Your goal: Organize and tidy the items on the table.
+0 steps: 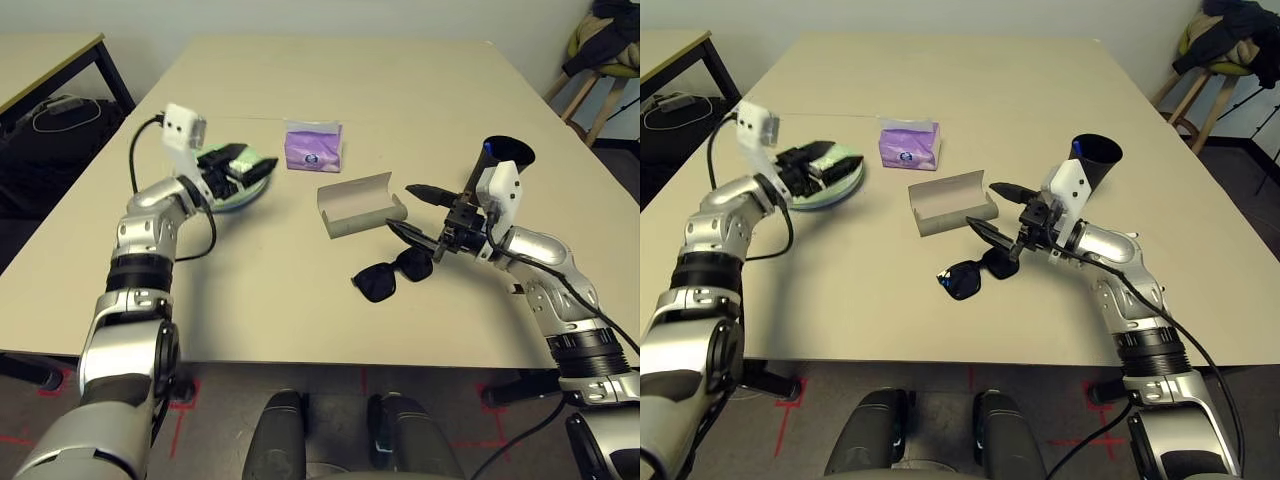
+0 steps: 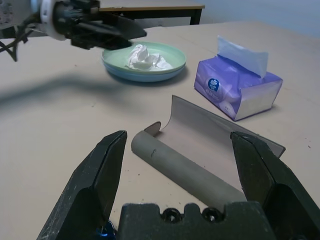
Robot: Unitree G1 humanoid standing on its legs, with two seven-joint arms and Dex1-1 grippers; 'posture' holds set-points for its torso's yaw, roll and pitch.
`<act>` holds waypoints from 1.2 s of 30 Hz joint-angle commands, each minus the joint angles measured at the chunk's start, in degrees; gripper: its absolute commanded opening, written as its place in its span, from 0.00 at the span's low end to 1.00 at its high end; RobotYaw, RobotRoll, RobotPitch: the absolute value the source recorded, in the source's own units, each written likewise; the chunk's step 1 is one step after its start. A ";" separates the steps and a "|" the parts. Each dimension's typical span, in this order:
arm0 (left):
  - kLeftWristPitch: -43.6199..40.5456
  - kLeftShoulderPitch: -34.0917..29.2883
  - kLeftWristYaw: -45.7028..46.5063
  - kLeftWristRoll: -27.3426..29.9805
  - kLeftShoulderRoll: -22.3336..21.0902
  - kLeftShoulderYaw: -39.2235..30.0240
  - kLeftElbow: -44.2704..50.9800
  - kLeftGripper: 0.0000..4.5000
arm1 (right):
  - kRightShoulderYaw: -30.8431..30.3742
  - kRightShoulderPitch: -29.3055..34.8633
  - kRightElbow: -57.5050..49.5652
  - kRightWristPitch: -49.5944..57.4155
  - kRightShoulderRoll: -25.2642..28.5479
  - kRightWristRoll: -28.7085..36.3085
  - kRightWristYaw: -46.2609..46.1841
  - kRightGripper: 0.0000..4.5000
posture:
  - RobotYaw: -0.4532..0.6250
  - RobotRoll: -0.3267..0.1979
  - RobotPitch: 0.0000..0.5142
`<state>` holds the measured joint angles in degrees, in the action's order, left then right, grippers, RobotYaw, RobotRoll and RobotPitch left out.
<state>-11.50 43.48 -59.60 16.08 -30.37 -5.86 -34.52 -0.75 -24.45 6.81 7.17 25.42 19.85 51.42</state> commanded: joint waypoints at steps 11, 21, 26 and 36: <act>8.46 -4.41 -18.24 0.50 -1.86 4.52 3.46 0.99 | -2.52 -3.48 -1.38 5.42 4.64 -5.46 -0.18 1.00 | 0.59 0.62 0.29; 11.21 -6.11 -17.26 0.66 -0.46 4.54 4.50 0.99 | -7.97 -6.00 -9.30 16.80 11.03 -8.68 3.74 1.00 | 0.60 0.62 0.29; 11.08 -7.24 -16.80 0.98 -0.44 4.33 5.94 0.99 | -10.47 -6.18 -15.74 18.48 17.22 -9.60 9.04 1.00 | 0.60 0.62 0.28; 11.58 -7.83 -15.67 0.81 0.32 4.76 6.48 0.99 | -21.97 -13.14 -14.90 13.84 20.99 -20.72 16.69 1.00 | 0.61 0.62 0.30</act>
<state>-0.45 36.53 -75.22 16.74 -30.14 -1.58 -29.27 -20.82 -37.25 -8.18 21.72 45.61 0.54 66.47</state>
